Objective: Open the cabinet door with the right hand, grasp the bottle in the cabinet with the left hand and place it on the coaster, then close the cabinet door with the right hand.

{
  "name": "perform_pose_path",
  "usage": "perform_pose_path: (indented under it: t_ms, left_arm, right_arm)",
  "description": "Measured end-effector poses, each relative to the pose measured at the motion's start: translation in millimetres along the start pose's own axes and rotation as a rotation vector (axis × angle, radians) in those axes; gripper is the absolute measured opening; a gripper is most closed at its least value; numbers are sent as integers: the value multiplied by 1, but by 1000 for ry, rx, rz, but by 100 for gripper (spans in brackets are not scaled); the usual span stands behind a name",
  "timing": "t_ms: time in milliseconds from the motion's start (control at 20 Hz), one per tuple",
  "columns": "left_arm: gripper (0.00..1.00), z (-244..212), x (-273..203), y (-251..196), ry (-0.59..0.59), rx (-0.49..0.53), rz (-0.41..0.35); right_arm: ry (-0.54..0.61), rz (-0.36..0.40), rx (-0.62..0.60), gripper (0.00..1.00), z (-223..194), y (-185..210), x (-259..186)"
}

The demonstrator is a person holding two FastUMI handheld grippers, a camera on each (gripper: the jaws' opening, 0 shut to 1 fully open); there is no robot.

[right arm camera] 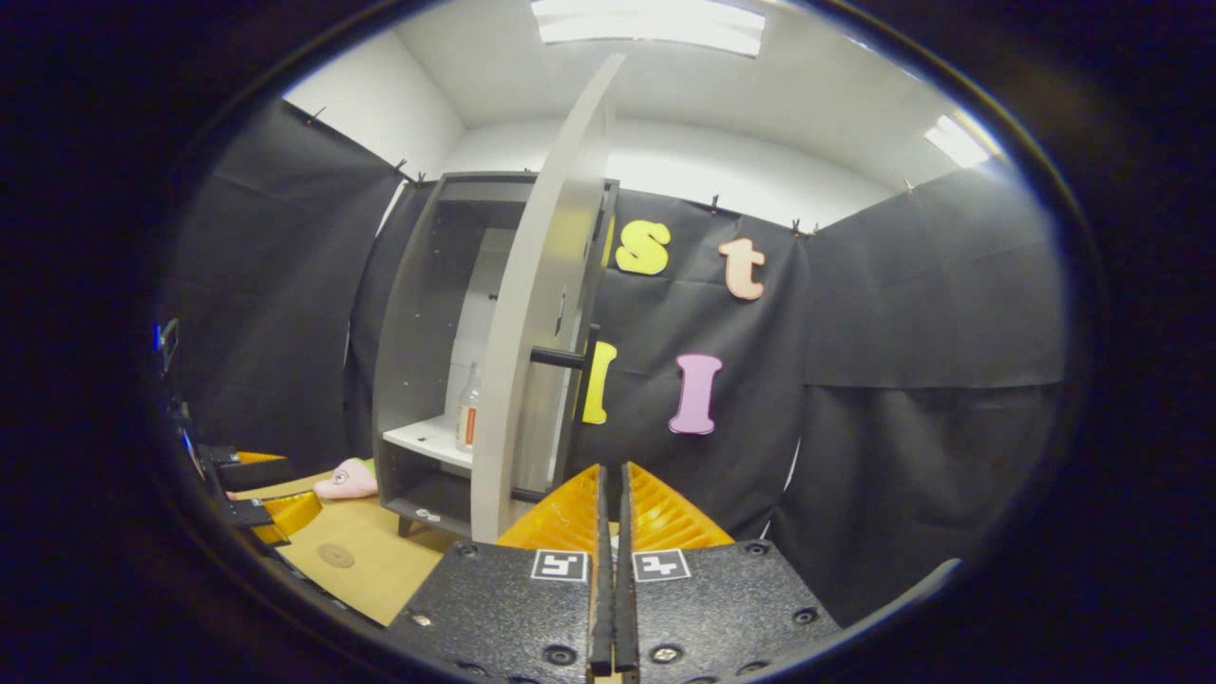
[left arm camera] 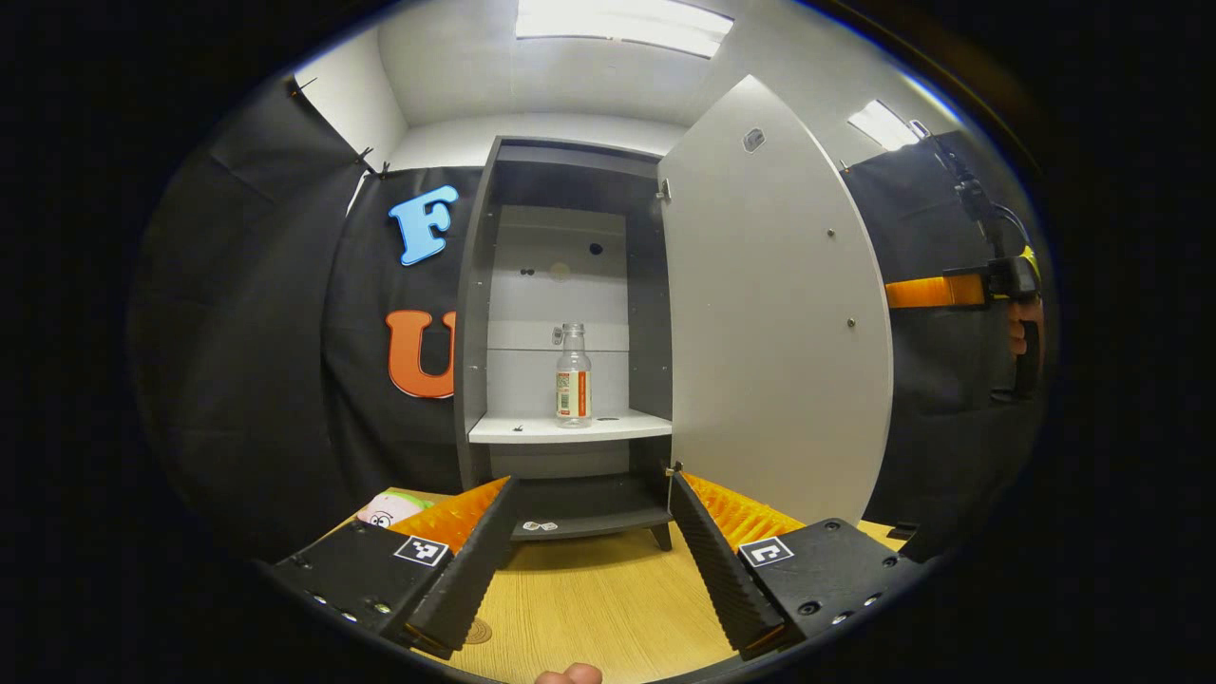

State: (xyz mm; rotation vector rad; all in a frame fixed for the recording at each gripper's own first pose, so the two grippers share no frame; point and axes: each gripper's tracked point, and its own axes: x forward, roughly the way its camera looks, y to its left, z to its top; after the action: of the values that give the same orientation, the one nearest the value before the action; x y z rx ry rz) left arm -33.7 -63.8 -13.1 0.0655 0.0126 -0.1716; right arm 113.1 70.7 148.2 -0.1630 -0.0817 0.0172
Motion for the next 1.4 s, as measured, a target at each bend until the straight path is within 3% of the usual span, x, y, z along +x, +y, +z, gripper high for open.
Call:
perform_pose_path:
  t_ms: [150,250,300,350,400,550,700,1100,1400]
  left_arm:
    - [95,0,1,6,0,4,16]
    - [95,0,2,10,4,12,28]
    - [95,0,3,12,7,18,33]
    - [95,-1,5,15,9,22,37]
    - [95,-1,8,16,9,27,42]
    - [95,8,25,17,-5,34,51]
    - [95,22,59,18,-24,49,51]
    - [95,74,189,28,-113,9,72]
    - [95,90,268,34,-123,56,82]
  right_arm:
    - [35,11,49,10,-17,-3,11]
    - [50,6,84,23,-25,-11,21]
    - [56,8,106,39,-28,-11,24]
    - [55,13,128,41,-29,-13,25]
    - [49,17,154,50,-29,-15,24]
    - [29,-2,230,63,-28,-27,25]
    - [27,-10,259,82,-29,-30,25]
    - [31,-7,181,83,-26,-31,29]
    - [40,-5,186,82,-25,-30,31]
